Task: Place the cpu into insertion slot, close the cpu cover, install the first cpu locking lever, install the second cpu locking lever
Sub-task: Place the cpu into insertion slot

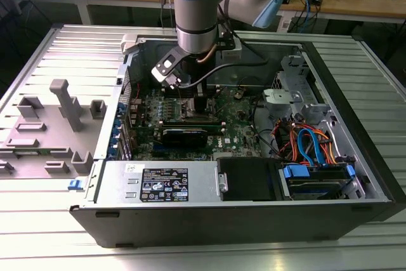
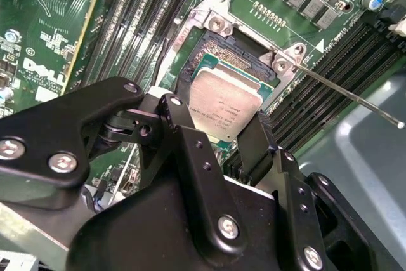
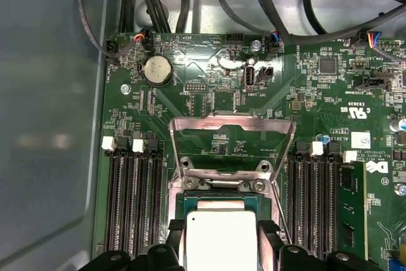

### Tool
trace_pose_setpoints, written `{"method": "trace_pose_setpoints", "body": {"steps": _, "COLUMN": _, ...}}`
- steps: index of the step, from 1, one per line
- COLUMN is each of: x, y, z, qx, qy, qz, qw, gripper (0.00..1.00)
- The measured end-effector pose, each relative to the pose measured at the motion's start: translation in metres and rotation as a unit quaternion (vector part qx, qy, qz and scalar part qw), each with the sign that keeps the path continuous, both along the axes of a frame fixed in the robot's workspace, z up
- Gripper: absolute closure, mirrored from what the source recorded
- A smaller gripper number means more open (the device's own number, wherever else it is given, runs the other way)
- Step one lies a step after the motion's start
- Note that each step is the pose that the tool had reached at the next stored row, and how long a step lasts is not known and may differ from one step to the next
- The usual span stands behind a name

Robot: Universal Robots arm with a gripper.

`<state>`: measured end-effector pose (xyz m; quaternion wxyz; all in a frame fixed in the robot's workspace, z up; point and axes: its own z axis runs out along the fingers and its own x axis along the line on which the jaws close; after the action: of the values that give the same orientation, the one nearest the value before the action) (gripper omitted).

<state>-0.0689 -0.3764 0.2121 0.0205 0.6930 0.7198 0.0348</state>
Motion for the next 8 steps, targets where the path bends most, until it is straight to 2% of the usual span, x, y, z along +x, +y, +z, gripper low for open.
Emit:
{"method": "trace_pose_setpoints", "body": {"steps": 2, "x": 0.0000, "y": 0.0000, "z": -0.0017, "qx": -0.0004, "qy": 0.0002, "qz": -0.002, "qw": 1.0000, "gripper": 0.46}}
{"method": "trace_pose_setpoints", "body": {"steps": 4, "x": 0.0001, "y": 0.0000, "z": -0.0025, "qx": -0.0027, "qy": 0.0003, "qz": -0.004, "qw": 1.0000, "gripper": 0.46}}
{"method": "trace_pose_setpoints", "body": {"steps": 6, "x": -0.0001, "y": 0.0000, "z": -0.0048, "qx": -0.0034, "qy": 0.0023, "qz": -0.006, "qw": 1.0000, "gripper": 0.46}}
{"method": "trace_pose_setpoints", "body": {"steps": 8, "x": 0.0000, "y": 0.0000, "z": -0.0054, "qx": -0.0034, "qy": 0.0028, "qz": -0.007, "qw": 1.0000, "gripper": 0.46}}
